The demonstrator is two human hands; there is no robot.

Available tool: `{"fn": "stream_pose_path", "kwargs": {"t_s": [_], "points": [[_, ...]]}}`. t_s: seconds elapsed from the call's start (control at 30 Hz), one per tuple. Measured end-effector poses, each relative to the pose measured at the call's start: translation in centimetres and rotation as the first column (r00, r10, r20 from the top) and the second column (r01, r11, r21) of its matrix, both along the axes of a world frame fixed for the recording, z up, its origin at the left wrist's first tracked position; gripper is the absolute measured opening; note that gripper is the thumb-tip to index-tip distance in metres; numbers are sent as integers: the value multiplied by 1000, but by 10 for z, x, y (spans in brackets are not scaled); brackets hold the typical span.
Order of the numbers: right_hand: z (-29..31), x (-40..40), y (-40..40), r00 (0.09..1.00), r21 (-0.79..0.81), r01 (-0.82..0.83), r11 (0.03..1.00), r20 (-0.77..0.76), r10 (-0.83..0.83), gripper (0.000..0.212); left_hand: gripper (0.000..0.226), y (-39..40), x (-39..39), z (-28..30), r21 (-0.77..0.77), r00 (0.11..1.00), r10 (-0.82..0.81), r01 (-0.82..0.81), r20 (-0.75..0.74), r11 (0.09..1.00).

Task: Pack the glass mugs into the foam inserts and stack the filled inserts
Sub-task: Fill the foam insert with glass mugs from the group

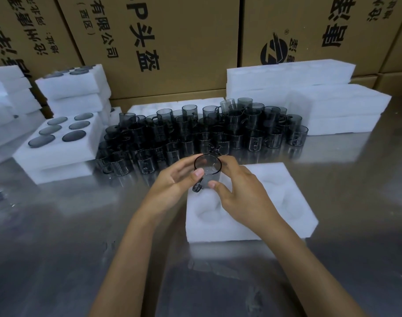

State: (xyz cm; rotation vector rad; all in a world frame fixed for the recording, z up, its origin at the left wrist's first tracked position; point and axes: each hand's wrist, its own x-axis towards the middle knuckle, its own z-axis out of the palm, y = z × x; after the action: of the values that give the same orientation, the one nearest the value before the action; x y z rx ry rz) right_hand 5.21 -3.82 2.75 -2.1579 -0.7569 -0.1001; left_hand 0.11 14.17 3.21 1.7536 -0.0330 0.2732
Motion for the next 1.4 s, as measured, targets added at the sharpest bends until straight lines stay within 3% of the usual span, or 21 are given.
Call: {"fn": "stream_pose_path", "kwargs": {"t_s": [0.2,0.4,0.73,1.03,1.4], "points": [[-1,-1,1,997,-44,33,998,64,-30,53,44,0,0,-8,-13,998,25,-26,-57,1000],[3,0,-6,993,-53,114,992,33,-113,58,46,-2,0,-7,-15,996,55,-56,-73,998],[7,-5,-10,987,-58,121,991,115,-114,50,47,2,-2,-5,16,996,-9,11,-85,1000],[6,-5,-7,973,-215,141,966,210,-95,45,43,1,-2,-10,-37,992,-65,62,-111,997],[8,-12,-8,955,-396,168,903,293,-49,45,45,8,1,-17,37,981,-36,44,-191,998]]}}
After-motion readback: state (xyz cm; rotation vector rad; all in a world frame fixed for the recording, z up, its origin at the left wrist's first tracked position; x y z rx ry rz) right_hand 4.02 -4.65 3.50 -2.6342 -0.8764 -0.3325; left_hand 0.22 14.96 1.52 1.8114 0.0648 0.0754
